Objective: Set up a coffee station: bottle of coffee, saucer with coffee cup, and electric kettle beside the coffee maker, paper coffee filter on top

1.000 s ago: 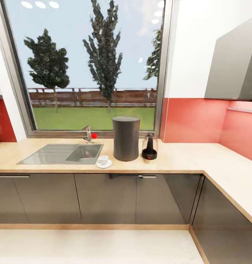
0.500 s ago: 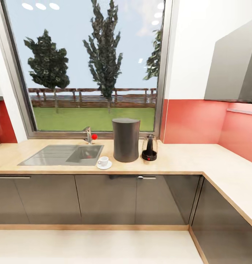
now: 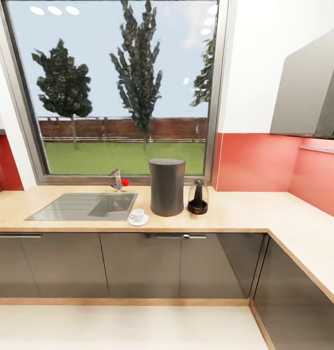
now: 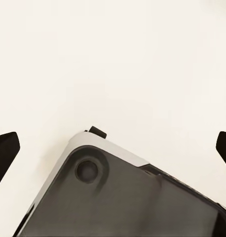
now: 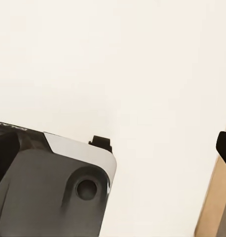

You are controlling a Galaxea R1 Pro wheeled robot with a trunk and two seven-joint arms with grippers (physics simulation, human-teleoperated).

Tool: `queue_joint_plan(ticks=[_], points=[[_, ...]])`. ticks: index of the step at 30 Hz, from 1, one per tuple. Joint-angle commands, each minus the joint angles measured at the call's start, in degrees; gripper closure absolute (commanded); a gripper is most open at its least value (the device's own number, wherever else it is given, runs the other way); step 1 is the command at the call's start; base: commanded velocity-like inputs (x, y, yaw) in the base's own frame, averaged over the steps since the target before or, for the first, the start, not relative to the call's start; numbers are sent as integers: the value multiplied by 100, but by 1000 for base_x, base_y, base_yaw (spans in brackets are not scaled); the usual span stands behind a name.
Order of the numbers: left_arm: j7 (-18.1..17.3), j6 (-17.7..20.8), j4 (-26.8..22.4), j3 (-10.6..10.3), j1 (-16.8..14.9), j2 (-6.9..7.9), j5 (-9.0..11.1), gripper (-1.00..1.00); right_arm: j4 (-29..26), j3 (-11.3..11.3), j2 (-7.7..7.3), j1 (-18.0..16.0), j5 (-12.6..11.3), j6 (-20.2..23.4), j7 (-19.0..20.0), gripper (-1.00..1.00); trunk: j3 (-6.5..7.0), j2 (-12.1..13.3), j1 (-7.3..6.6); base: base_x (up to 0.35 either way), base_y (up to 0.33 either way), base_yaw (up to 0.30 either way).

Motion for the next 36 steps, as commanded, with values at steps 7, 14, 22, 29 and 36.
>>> queue_joint_plan(ticks=[7, 14, 22, 29, 36], points=[[8, -17, 2, 24, -5, 1, 8, -100, 23, -9, 10, -5, 19, -114, 3, -100, 116, 273, -152, 0, 0, 0], [5, -193, 9, 27, -5, 1, 44, -100, 20, -10, 24, 56, 17, -187, 3, -100, 241, 554, -306, 0, 0, 0], [4, -210, 10, 33, -5, 4, 48, -100, 21, -11, 42, 115, 12, -284, -2, -100, 385, 875, -482, 0, 0, 0], [4, -211, 10, 35, -5, 5, 53, -100, 20, -13, 53, 130, 20, -283, 1, -100, 510, 1155, -636, 0, 0, 0], [5, -211, 10, 35, -5, 5, 51, -100, 27, -12, 56, 131, 23, -267, 3, -100, 600, 1356, -745, 0, 0, 0]])
